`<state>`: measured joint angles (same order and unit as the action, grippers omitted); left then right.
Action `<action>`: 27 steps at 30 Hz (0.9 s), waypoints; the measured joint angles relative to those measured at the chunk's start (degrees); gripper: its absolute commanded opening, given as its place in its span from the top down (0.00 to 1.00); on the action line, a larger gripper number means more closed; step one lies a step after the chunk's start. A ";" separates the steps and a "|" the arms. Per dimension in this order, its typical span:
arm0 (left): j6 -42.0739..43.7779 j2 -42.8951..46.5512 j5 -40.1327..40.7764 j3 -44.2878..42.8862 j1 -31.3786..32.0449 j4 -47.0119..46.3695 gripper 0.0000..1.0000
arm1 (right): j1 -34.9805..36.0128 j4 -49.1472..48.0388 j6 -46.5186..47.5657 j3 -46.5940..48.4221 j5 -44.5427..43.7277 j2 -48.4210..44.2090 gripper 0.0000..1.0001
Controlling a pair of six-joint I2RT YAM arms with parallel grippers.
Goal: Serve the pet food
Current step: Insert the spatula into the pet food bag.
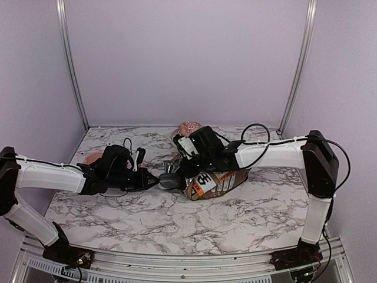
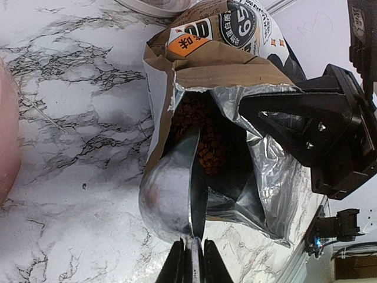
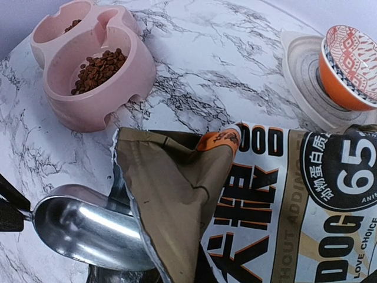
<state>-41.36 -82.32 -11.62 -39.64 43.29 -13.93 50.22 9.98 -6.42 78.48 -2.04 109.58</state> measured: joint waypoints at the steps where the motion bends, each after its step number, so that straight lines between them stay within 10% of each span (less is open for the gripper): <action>1: 0.09 -0.57 0.96 -0.22 0.50 -0.04 1.00 | 0.00 -0.11 0.00 -0.11 0.00 0.00 1.00; 27: 1.77 -9.97 19.89 -9.27 8.24 4.76 1.00 | -0.33 -2.27 -1.29 -2.58 0.85 0.00 1.00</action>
<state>-39.59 -92.29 8.27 -48.90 51.53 -9.17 49.89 7.70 -7.70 75.90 -1.19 109.58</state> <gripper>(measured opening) 0.095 0.004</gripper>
